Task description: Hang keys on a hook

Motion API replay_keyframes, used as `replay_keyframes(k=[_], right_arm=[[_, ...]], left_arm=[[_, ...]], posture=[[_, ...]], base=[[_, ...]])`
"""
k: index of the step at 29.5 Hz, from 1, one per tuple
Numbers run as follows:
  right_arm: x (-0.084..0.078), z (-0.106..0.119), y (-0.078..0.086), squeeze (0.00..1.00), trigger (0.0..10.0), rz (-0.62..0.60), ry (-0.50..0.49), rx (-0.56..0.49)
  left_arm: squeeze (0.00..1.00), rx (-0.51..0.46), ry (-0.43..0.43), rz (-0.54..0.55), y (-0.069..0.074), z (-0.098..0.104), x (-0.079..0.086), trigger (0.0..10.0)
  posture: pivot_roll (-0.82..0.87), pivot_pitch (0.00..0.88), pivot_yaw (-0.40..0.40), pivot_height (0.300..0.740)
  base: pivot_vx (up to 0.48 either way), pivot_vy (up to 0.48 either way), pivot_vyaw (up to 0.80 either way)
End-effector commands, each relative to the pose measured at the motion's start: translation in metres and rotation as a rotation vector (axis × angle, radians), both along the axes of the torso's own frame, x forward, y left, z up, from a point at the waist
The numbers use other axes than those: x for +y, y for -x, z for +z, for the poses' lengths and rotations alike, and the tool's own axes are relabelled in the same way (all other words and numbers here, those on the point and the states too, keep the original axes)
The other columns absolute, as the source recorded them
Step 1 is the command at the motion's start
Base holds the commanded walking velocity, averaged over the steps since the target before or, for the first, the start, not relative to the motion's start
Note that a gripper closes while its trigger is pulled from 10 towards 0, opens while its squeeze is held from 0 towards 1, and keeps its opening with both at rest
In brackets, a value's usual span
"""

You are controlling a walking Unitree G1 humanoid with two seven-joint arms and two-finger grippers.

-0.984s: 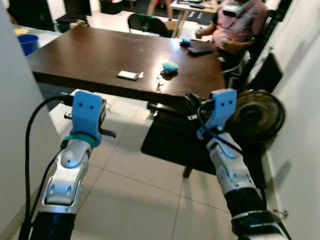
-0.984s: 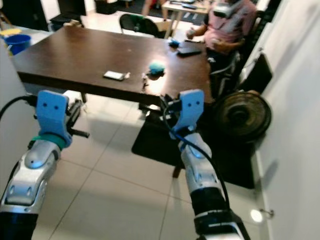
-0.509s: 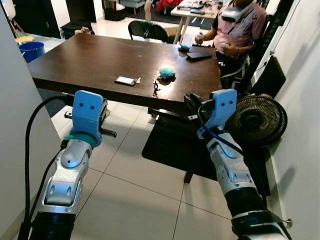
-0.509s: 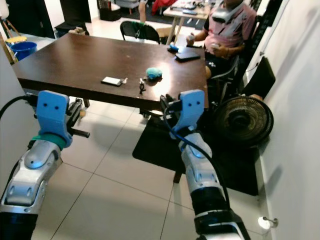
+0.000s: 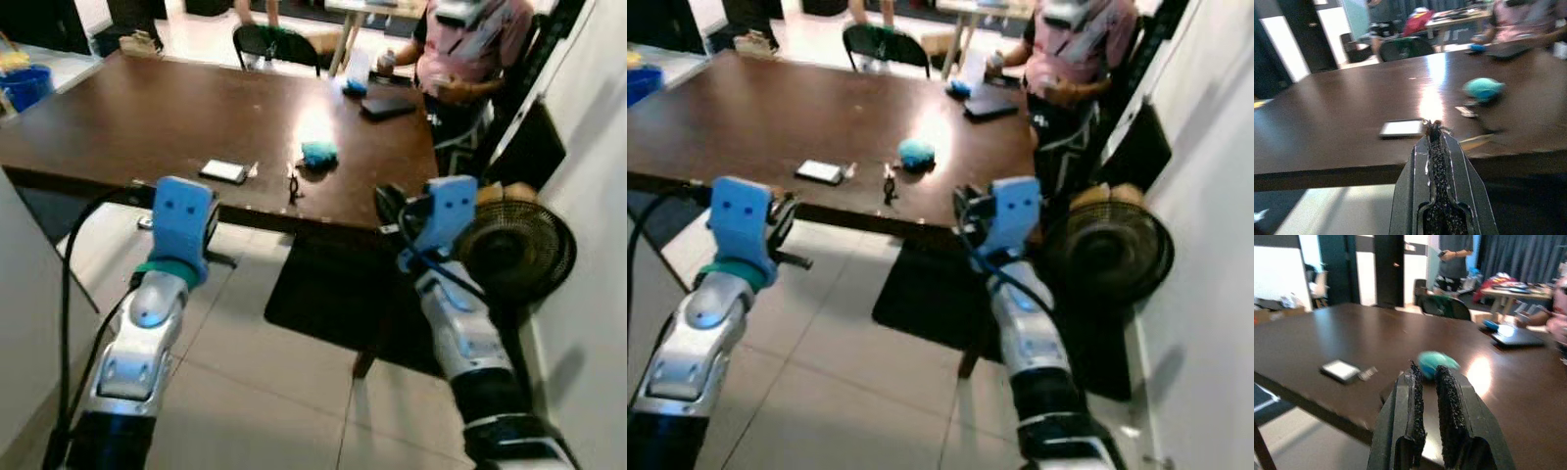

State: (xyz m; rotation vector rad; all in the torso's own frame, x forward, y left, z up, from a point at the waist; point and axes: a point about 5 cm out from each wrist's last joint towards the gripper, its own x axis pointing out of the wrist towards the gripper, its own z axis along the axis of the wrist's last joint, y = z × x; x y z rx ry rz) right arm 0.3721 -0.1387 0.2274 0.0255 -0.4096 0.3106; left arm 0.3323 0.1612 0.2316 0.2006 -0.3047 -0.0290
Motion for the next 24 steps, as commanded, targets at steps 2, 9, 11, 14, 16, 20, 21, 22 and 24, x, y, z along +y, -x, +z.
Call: replay_keyframes(k=[2,9,11,14,16,20,21,22,24], right_arm=[[0.0097,-0.0036,0.0010,0.00,10.0,0.027,0.005,0.007],[0.0095,-0.0057,0.0014,0.00,10.0,0.025,0.007,0.013],[0.0100,-0.0061,0.0016,0.00,10.0,0.026,0.007,0.014],[0.0103,-0.0066,0.0016,0.00,10.0,0.027,0.008,0.015],[0.0093,-0.0068,0.0015,0.00,10.0,0.024,0.009,0.016],[0.0084,-0.0069,0.0014,0.00,10.0,0.021,0.011,0.017],[0.0084,-0.0069,0.0014,0.00,10.0,0.021,0.011,0.017],[0.0082,-0.0071,0.0013,0.00,10.0,0.019,0.012,0.017],[0.0077,-0.0075,0.0012,0.00,10.0,0.018,0.015,0.018]], left_arm=[[0.00,0.023,-0.004,0.021,0.0012,-0.0074,0.0068,10.0],[0.00,0.033,-0.009,0.025,0.0013,-0.0102,0.0085,10.0],[0.00,0.035,-0.010,0.025,0.0014,-0.0105,0.0088,10.0],[0.00,0.037,-0.011,0.025,0.0017,-0.0109,0.0088,10.0],[0.00,0.037,-0.011,0.022,0.0018,-0.0110,0.0079,10.0],[0.00,0.038,-0.012,0.018,0.0019,-0.0112,0.0073,10.0],[0.00,0.038,-0.012,0.018,0.0019,-0.0112,0.0073,10.0],[0.00,0.043,-0.015,0.011,0.0020,-0.0120,0.0066,10.0],[0.00,0.052,-0.021,-0.007,0.0022,-0.0135,0.0048,10.0]], posture=[[0.10,0.086,0.042,0.740],[0.10,0.090,0.045,0.740],[0.10,0.091,0.045,0.740],[0.10,0.091,0.045,0.740],[0.10,0.093,0.045,0.740],[0.10,0.092,0.044,0.740],[0.10,0.092,0.044,0.740],[0.10,0.091,0.044,0.740],[0.10,0.087,0.043,0.740]], base=[[0.480,0.000,0.00],[0.480,0.000,0.00],[0.480,0.000,0.00],[0.480,0.000,0.00],[0.480,0.000,0.00],[0.480,0.000,0.00],[0.480,0.000,0.00],[0.472,0.000,0.00],[0.461,0.000,0.00]])
